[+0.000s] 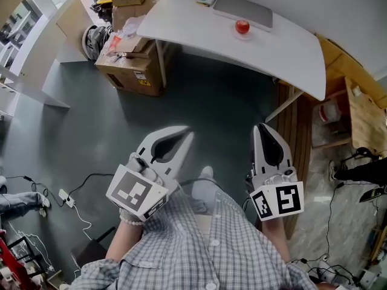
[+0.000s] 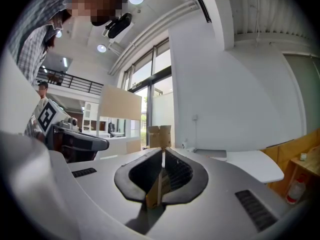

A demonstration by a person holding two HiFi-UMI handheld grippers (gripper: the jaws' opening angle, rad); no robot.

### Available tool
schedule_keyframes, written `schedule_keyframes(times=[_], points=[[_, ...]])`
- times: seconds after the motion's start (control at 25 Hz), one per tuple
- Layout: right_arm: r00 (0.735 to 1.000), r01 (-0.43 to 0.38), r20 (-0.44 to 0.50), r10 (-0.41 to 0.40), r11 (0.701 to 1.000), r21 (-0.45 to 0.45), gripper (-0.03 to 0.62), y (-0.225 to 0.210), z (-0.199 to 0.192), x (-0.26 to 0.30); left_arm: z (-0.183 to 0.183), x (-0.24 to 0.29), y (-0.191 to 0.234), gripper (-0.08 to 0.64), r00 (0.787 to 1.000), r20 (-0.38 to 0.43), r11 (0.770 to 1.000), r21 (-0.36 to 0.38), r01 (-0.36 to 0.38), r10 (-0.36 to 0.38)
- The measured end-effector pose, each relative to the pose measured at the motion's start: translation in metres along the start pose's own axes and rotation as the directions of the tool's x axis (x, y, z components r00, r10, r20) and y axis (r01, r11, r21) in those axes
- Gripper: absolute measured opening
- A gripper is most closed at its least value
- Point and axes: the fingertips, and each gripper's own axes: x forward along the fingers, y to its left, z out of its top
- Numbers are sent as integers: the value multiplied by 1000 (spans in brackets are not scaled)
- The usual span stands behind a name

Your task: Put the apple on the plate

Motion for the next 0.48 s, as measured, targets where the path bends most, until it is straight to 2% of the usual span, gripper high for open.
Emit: schedule_keyframes(times=[0.48], points=[[1000, -14, 23, 15, 1000, -17, 31, -98, 7, 27, 18, 100, -12, 8, 1000, 26, 1000, 20, -6, 5]])
